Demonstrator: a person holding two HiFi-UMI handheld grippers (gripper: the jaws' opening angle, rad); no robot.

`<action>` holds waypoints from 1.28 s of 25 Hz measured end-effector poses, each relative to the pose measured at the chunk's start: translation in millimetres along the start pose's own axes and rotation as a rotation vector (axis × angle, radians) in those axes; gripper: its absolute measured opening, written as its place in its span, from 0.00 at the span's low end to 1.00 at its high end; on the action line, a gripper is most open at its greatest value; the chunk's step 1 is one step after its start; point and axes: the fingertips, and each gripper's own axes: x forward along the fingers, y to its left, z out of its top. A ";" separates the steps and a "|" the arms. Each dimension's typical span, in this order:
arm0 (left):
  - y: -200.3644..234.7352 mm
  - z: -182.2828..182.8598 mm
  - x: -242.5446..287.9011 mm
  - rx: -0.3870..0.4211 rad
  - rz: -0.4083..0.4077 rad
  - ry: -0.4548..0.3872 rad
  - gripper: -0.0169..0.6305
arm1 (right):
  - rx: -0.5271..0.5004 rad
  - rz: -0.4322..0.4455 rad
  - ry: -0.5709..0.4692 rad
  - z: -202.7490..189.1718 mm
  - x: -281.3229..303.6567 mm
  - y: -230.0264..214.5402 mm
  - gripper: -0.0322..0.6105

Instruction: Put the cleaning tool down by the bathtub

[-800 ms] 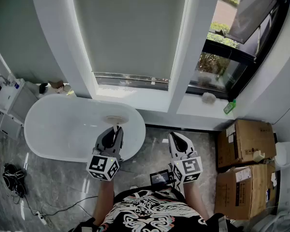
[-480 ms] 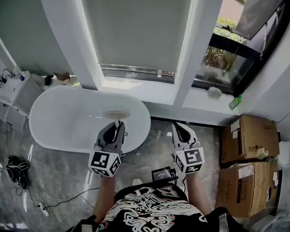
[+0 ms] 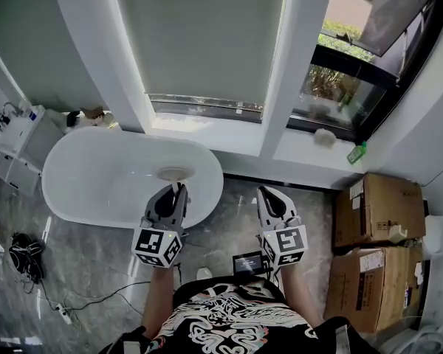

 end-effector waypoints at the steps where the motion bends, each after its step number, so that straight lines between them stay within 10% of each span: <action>1: -3.3 0.3 2.1 0.001 0.004 -0.001 0.10 | 0.000 0.002 0.001 -1.6 -1.9 -3.9 0.09; 18: -9.8 -12.5 60.4 0.005 0.063 0.010 0.10 | 0.013 -0.018 -0.006 -15.2 12.5 -79.4 0.09; 32: 91.0 -11.4 213.8 -0.034 0.034 0.027 0.10 | 0.006 -0.076 0.043 -6.1 161.3 -148.9 0.09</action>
